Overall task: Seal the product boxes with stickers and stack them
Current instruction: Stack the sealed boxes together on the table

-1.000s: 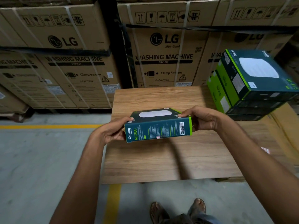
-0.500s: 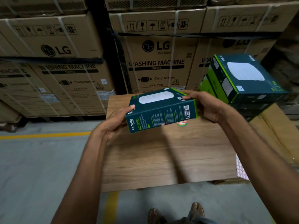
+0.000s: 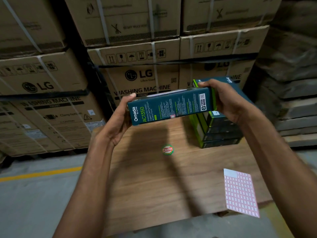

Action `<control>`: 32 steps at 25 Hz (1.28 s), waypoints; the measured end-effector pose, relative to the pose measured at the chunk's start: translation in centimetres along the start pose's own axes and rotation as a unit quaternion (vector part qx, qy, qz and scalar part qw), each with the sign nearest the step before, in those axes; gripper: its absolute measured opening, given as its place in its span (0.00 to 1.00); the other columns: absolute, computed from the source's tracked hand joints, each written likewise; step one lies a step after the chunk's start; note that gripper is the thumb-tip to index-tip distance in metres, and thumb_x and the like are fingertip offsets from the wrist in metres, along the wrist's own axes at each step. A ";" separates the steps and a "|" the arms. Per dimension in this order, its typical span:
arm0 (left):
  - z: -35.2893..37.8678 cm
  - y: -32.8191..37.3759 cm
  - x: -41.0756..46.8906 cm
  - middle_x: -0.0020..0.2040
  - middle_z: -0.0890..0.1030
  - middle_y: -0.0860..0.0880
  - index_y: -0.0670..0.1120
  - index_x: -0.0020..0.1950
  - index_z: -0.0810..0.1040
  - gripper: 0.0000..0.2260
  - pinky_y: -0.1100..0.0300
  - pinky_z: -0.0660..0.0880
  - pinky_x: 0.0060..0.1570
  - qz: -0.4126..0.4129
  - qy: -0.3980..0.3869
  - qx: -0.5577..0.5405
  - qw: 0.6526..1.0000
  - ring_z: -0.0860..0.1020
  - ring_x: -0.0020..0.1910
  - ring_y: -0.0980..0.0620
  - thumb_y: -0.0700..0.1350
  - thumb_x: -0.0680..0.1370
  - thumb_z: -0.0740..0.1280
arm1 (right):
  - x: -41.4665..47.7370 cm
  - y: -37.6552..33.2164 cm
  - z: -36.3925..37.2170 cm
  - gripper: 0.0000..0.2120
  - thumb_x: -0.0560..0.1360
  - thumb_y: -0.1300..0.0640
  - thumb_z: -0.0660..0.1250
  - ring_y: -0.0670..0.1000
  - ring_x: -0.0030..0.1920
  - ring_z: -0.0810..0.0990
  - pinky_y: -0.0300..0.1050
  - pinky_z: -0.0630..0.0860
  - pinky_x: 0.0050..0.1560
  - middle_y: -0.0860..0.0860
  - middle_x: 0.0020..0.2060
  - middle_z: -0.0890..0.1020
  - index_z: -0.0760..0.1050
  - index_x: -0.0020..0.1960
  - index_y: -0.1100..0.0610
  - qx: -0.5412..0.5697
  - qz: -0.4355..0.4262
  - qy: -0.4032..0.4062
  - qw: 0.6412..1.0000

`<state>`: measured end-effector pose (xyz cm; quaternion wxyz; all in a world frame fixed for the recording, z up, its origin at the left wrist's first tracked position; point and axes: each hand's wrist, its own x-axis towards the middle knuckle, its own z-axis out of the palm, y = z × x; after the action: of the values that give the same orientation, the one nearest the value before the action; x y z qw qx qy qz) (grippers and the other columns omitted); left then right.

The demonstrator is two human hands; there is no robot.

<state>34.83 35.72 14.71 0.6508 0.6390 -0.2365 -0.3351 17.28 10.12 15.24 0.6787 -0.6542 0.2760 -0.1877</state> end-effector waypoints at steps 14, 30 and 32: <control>21.1 -1.2 13.3 0.84 0.60 0.52 0.60 0.85 0.55 0.54 0.45 0.61 0.81 0.098 -0.111 0.161 0.976 0.65 0.80 0.48 0.50 0.67 0.84 | 6.3 0.7 -25.9 0.31 0.66 0.52 0.69 0.55 0.56 0.83 0.51 0.75 0.59 0.56 0.60 0.85 0.77 0.70 0.55 0.043 -0.039 0.057 0.997; 24.4 -12.5 19.7 0.85 0.52 0.59 0.71 0.81 0.54 0.61 0.48 0.60 0.81 0.049 -0.122 0.189 0.973 0.57 0.83 0.56 0.51 0.59 0.89 | 12.3 11.1 -31.2 0.37 0.73 0.67 0.62 0.52 0.67 0.81 0.43 0.80 0.57 0.47 0.71 0.77 0.64 0.81 0.52 0.009 0.024 0.002 1.000; 24.1 -13.1 20.0 0.86 0.51 0.59 0.72 0.81 0.53 0.61 0.48 0.58 0.82 0.046 -0.130 0.190 0.972 0.56 0.83 0.56 0.51 0.60 0.89 | 12.2 11.7 -30.9 0.37 0.72 0.65 0.63 0.51 0.68 0.80 0.46 0.78 0.62 0.43 0.70 0.78 0.66 0.80 0.50 0.001 0.032 0.008 0.999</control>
<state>28.57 5.25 1.08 0.4957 0.6903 -0.4076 -0.3341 6.36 -20.74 2.37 0.6829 -0.6426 0.3020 -0.1719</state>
